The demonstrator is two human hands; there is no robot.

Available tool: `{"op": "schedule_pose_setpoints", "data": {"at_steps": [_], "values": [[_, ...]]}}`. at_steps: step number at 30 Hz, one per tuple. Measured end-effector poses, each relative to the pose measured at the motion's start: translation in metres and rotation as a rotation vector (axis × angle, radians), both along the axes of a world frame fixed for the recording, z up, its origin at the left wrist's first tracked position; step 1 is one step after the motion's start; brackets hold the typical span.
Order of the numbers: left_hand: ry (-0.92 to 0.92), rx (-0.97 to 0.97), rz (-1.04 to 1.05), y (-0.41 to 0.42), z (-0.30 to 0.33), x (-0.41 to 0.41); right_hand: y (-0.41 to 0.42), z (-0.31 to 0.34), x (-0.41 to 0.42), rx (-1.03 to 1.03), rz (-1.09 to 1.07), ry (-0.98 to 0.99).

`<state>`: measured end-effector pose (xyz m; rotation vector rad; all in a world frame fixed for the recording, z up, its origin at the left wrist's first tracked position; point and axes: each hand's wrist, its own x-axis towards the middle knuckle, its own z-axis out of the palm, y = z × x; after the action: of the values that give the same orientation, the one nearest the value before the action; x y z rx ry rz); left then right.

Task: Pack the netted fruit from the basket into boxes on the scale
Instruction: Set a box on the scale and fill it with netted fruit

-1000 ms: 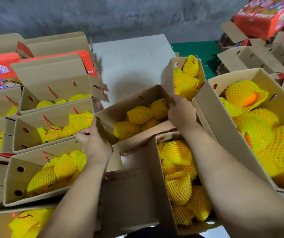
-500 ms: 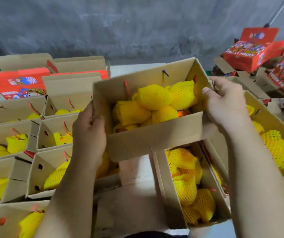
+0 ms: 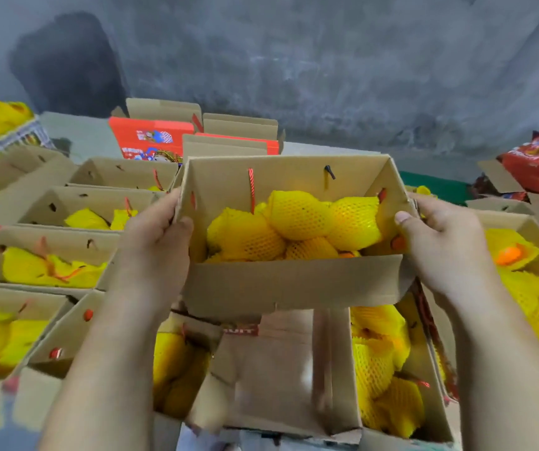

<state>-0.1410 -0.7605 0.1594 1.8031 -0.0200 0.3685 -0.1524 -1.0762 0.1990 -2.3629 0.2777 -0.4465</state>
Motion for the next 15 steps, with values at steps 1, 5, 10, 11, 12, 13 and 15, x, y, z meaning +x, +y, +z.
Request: {"op": "schedule_pose_setpoints", "data": {"at_steps": [1, 5, 10, 11, 12, 13, 15], "values": [[0.003, 0.02, 0.016, 0.002, 0.005, -0.011, 0.003, 0.002, -0.003, -0.012, 0.038, -0.01], [0.032, 0.077, 0.106, 0.021, 0.015, -0.061, 0.018, 0.003, -0.005, -0.06, 0.16, -0.015], [0.069, 0.097, 0.332, 0.05, 0.009, -0.131, 0.067, -0.011, -0.004, 0.027, 0.376, 0.014], [0.077, 0.09, 0.379, 0.059, 0.008, -0.144, 0.082, -0.015, -0.004, 0.02, 0.42, 0.032], [0.089, 0.08, 0.439, 0.068, 0.007, -0.157, 0.098, -0.018, -0.005, 0.007, 0.463, 0.045], [0.103, 0.071, 0.499, 0.079, 0.006, -0.168, 0.114, -0.019, -0.006, -0.007, 0.502, 0.047], [0.125, 0.066, 0.591, 0.104, 0.004, -0.188, 0.149, -0.016, -0.011, -0.004, 0.57, 0.037]]}}
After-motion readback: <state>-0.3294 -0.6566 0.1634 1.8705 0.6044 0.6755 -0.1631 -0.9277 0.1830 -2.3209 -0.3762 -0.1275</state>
